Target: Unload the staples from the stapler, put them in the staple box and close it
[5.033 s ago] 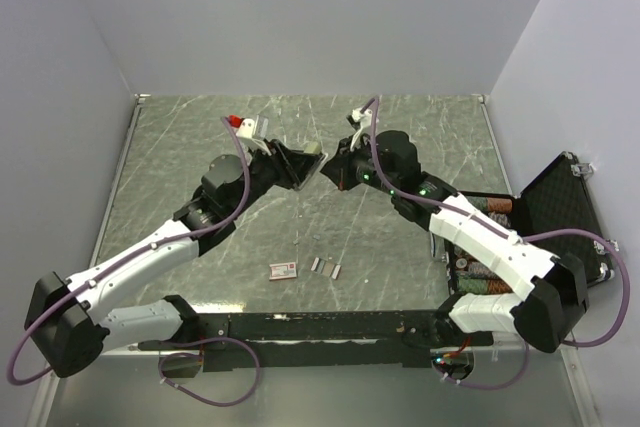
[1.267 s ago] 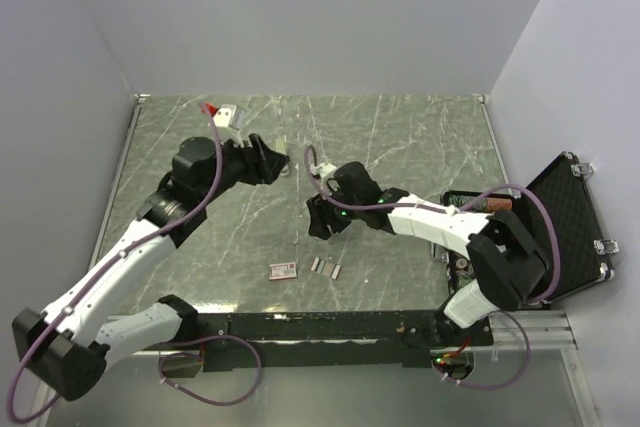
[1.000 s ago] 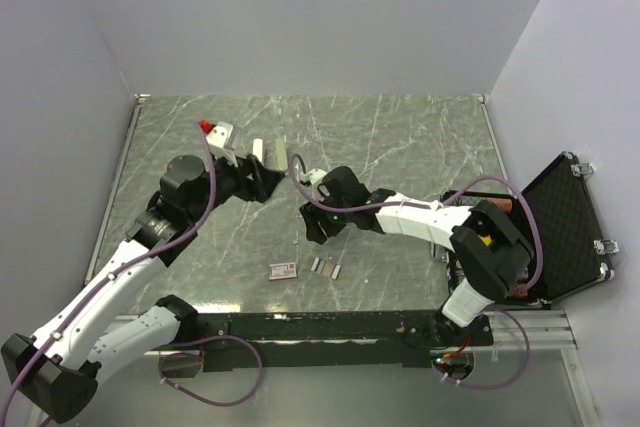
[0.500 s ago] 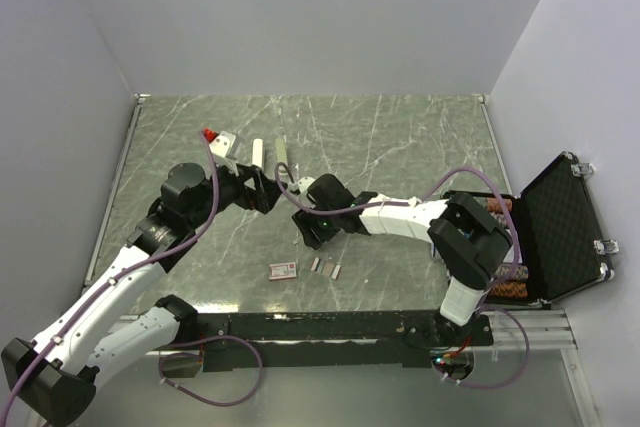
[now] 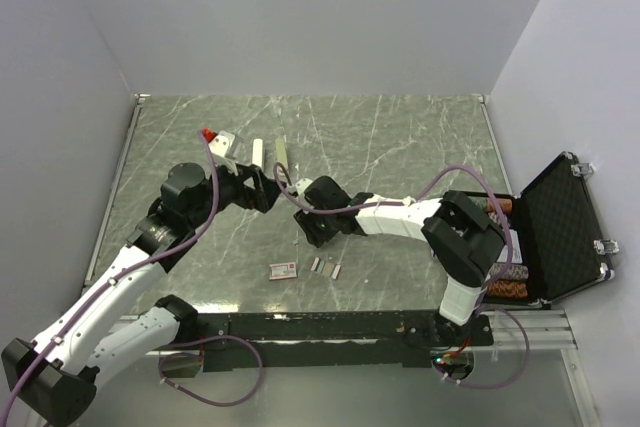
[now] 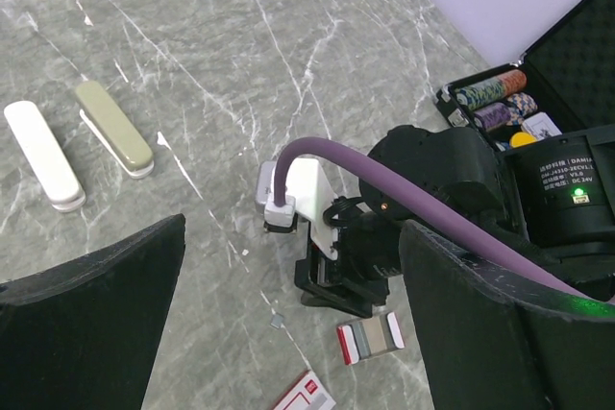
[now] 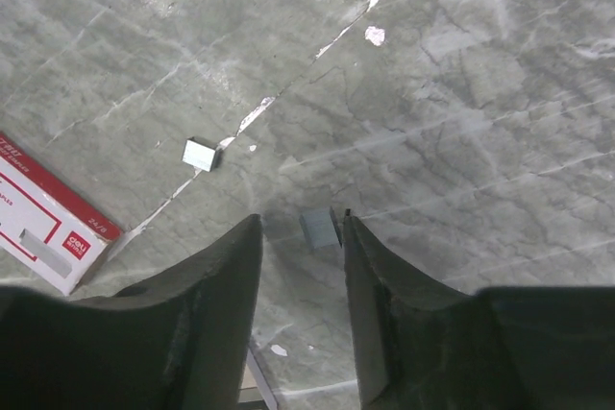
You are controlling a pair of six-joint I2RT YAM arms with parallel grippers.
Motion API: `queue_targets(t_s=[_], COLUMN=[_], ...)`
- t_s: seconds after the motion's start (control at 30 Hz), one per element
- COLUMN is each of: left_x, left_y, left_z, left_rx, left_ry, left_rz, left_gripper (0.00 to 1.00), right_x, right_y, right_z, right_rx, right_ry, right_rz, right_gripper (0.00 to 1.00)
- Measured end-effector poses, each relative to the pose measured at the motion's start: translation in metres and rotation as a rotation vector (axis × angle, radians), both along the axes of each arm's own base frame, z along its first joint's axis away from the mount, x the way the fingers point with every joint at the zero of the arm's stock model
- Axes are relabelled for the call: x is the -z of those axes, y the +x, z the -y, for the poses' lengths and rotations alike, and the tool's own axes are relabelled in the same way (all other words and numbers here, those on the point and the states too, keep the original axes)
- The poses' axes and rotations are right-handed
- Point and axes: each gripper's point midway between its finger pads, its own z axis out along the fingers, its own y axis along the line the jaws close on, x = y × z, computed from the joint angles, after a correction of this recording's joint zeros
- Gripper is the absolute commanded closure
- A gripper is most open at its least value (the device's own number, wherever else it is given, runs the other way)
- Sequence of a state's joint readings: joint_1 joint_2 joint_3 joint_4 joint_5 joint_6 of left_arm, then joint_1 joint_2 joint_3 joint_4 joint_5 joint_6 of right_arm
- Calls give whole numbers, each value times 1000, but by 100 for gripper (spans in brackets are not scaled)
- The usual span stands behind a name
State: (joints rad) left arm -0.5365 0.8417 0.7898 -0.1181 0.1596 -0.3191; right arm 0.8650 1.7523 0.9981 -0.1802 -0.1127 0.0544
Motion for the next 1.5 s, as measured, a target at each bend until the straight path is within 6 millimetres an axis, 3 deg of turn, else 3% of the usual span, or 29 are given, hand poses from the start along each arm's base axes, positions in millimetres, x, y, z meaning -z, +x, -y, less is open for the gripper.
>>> queue_targets(t_s=[0.43, 0.73, 1.13, 1.33, 1.5], left_x=[0, 0, -1, -7, -10], left_y=[16, 18, 18, 18, 19], left_z=[-23, -26, -28, -34, -39], left_rx=[-148, -166, -174, -201, -231], left_ry=[2, 4, 0, -20, -24], left_rz=[0, 1, -1, 9, 17], left_gripper=[3, 3, 3, 3, 3], right_x=[1, 1, -2, -34, -62], right_y=[-1, 1, 4, -3, -19], right_z=[0, 2, 11, 19, 26], right_rx=[4, 28, 104, 158, 199], right_ry=[-11, -30, -59, -5, 78], right_rz=[11, 28, 47, 55, 30], right_gripper=[67, 85, 88, 88, 88])
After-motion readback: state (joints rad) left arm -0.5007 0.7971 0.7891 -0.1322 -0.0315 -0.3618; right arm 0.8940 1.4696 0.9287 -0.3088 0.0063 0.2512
